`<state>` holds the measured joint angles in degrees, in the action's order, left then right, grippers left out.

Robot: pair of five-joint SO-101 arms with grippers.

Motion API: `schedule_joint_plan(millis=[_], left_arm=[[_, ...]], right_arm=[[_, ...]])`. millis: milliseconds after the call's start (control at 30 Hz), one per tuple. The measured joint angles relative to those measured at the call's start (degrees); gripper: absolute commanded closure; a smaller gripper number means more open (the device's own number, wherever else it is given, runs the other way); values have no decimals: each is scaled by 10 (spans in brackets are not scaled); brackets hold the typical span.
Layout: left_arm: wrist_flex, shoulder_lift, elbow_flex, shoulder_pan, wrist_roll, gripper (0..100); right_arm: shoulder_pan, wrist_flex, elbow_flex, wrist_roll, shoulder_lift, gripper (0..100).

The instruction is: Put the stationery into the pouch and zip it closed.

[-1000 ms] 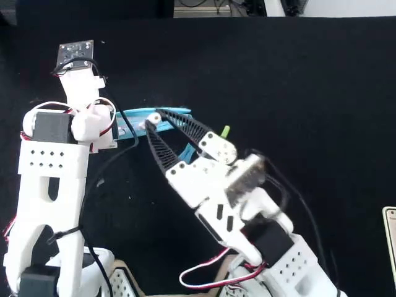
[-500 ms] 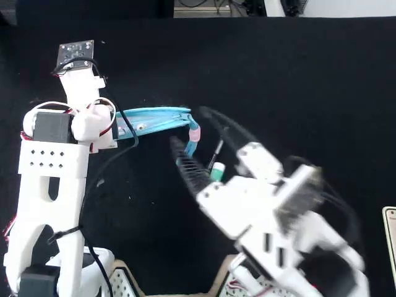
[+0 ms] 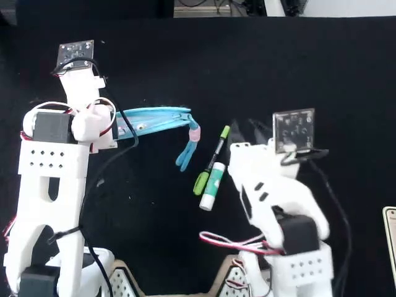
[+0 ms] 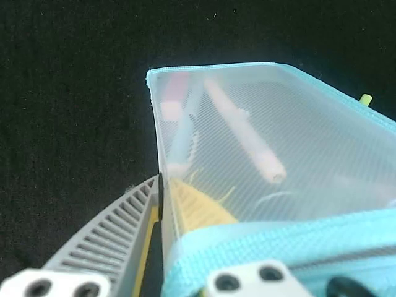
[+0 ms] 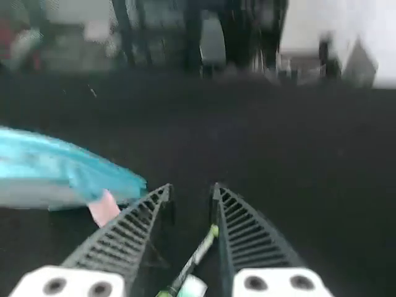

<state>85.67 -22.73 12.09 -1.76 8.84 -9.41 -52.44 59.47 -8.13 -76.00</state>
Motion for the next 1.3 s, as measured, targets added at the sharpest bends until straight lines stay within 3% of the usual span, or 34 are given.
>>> schedule_joint_plan(millis=[267,367,567,767,1300], left_arm=[[0,0,0,0,0,970],[0,0,0,0,0,970],[0,0,0,0,0,970],[0,0,0,0,0,970],[0,0,0,0,0,970]], right_arm=[[2,25,65,-13,4,868],[2,38,66,-18,123,801],[3,41,39,-27,320,874],[3,41,-18,-120,472,864],[-53,46,-86,-149,647,864]])
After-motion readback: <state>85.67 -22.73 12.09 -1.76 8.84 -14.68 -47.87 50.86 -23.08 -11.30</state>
